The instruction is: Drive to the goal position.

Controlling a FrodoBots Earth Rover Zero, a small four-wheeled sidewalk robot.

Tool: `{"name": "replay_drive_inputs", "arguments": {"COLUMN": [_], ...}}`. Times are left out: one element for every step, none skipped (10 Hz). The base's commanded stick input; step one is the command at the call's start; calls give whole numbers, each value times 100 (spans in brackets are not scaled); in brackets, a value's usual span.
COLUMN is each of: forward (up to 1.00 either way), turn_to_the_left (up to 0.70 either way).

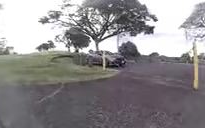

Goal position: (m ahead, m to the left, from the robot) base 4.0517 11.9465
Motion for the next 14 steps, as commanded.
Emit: {"name": "replay_drive_inputs", "arguments": {"forward": [0,0,0,0,0,0,0,0,0,0,0,0,0,0], "turn_to_the_left": [70,70,70,70,70,70,70,70,70,70,70,70,70,70]}}
